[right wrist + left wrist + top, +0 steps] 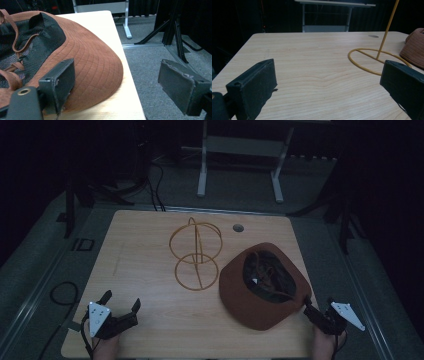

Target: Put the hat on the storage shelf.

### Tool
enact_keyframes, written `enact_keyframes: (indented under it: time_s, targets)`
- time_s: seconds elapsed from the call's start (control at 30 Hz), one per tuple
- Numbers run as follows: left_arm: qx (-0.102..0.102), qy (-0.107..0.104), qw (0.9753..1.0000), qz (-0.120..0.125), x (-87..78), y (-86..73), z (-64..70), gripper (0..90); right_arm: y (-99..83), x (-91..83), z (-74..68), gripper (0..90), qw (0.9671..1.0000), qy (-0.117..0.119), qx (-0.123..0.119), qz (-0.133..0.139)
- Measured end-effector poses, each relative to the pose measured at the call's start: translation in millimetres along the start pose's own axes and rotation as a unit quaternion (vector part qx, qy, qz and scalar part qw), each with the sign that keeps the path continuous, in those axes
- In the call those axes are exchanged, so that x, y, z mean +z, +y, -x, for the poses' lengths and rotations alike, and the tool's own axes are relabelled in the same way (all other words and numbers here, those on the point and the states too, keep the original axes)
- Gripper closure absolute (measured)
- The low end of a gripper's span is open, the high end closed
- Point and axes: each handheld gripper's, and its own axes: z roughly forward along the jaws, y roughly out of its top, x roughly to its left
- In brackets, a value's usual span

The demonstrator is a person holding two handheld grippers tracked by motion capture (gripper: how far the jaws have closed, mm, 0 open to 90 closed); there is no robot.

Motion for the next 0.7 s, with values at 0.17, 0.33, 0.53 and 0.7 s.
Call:
enact_keyframes:
  time_s: [0.17,0.33,0.53,0.7]
  targets:
    - [0.004,-0.002,1.0000,-0.001,-0.4,0.5,1.7,1.1,0.0,-0.3,0.0,14.1,1.0000,0.000,-0.002,-0.001]
    - [0.015,-0.003,0.9999,-0.003,-1.9,2.2,6.0,1.1,1.6,-2.8,1.6,13.7,0.9997,-0.003,-0.004,-0.024]
    - [0.020,-0.002,0.9998,-0.004,-2.7,3.2,9.8,1.1,18.5,-9.4,-4.5,13.6,0.9980,0.025,-0.024,-0.053]
    - [0.030,0.001,0.9993,-0.023,-2.4,3.8,11.1,1.2,43.8,-5.4,-10.5,13.5,0.9939,0.048,-0.052,-0.084]
